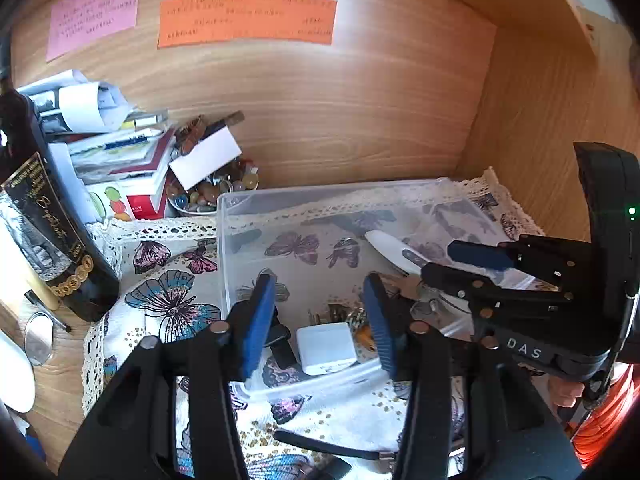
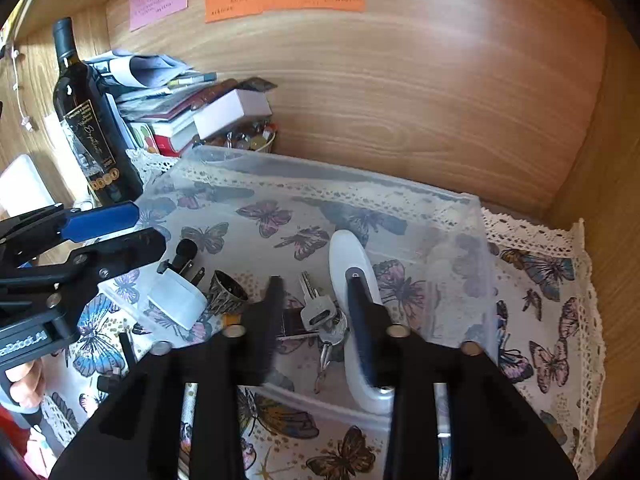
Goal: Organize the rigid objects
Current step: 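Carry the keys into the box with the right gripper while the left places the black item, then grasp the silver metal tube with the right gripper while the left grasps a black clip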
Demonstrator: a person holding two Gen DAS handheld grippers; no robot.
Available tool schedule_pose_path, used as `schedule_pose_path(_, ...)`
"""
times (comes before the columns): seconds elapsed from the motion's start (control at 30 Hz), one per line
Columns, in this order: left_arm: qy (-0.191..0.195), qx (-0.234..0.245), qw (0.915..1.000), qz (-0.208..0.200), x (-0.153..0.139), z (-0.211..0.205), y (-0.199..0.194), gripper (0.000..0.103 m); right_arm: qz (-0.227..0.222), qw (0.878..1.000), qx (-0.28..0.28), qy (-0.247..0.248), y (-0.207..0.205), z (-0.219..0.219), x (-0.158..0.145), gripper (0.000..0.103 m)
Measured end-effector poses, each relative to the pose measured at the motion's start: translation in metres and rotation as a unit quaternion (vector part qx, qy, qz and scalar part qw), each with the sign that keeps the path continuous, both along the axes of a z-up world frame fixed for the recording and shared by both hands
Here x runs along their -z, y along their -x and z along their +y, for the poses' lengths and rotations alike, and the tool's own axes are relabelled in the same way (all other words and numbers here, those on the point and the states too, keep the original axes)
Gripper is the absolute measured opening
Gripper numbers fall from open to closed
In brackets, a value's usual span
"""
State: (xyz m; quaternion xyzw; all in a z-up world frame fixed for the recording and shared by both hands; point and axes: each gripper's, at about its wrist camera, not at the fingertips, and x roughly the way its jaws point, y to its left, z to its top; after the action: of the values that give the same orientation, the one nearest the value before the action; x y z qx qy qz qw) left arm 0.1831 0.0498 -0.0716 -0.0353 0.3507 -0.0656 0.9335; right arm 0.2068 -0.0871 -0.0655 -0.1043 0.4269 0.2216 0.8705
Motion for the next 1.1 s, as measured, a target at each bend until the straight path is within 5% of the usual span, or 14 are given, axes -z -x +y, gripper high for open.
schedule_pose_path(0.23, -0.009, -0.011, 0.9993, -0.034, -0.024, 0.002, 0.030, 0.076, -0.039, 0.999, -0.004, -0.015, 0.024, -0.007, -0.028, 0.062)
schedule_pose_path(0.4, -0.005, -0.024, 0.9987, -0.044, -0.034, 0.012, 0.052, 0.091, -0.063, 0.998, -0.019, -0.018, 0.048, -0.008, -0.042, 0.071)
schedule_pose_path(0.7, -0.028, -0.044, 0.9985, -0.014, -0.018, 0.024, 0.085, 0.093, -0.041, 0.998, -0.038, -0.028, 0.081, -0.012, -0.032, 0.073)
schedule_pose_path(1.1, -0.027, -0.033, 0.9975, 0.056, 0.034, 0.019, 0.109, 0.089, 0.059, 0.994, -0.087, -0.006, 0.106, 0.003, 0.023, 0.071)
